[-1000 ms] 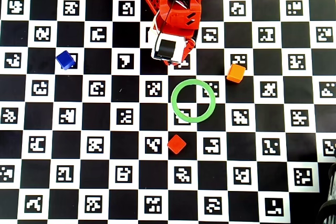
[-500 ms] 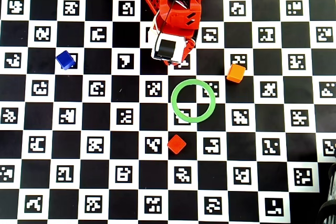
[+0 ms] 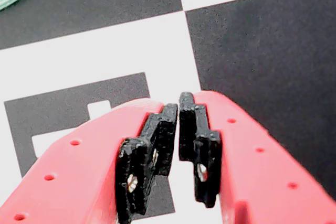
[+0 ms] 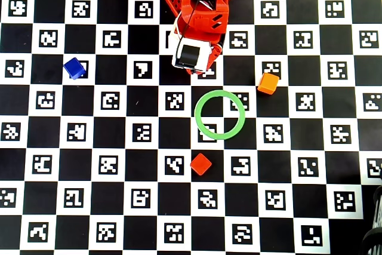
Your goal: Grab the red cube then put it in the green circle then put the blue cube on top and finally the orange cube on top
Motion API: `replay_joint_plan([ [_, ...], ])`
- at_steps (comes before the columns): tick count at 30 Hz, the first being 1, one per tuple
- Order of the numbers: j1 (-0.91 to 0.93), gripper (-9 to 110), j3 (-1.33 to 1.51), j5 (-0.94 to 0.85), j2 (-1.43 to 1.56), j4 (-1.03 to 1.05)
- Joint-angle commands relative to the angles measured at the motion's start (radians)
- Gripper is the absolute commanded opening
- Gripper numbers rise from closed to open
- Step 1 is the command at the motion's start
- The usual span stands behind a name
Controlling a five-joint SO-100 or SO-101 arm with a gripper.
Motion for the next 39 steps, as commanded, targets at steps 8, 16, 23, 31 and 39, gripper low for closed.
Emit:
replay_joint_plan([
  [8,-0.008,-6,0.040,-0.006,0.049,0.091],
  [16,-0.029,-6,0.040,-0.078,0.049,0.100],
  [23,-0.058,-6,0.021,-0.014,0.048,0.100],
  [31,-0.101,-6,-0.515,0.336,-0.311,0.167],
  [39,-0.098,-6,-1.080,0.512,-0.713,0.393],
])
